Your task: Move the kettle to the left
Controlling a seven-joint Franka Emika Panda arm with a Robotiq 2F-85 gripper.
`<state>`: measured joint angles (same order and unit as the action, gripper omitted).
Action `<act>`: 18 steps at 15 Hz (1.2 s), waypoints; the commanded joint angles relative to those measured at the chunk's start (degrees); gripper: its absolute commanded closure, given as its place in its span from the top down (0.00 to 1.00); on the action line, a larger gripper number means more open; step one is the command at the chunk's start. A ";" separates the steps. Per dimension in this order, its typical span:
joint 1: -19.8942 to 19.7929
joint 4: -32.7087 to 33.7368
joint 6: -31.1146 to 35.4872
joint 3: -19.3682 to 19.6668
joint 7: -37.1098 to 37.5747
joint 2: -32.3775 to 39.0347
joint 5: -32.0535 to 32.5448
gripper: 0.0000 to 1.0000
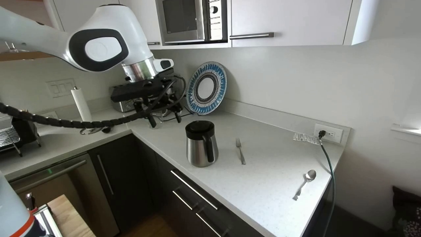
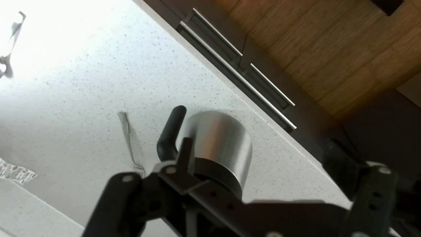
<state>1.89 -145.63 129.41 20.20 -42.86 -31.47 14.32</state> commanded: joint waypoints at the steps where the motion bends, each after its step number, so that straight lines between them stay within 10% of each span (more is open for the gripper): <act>1: -2.35 0.81 0.30 -1.97 -1.11 1.62 -1.45 1.00; 18: -2.87 7.54 2.08 -0.31 -12.03 16.13 -12.15 1.00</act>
<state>-0.08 -140.36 130.45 19.83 -50.55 -19.36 5.63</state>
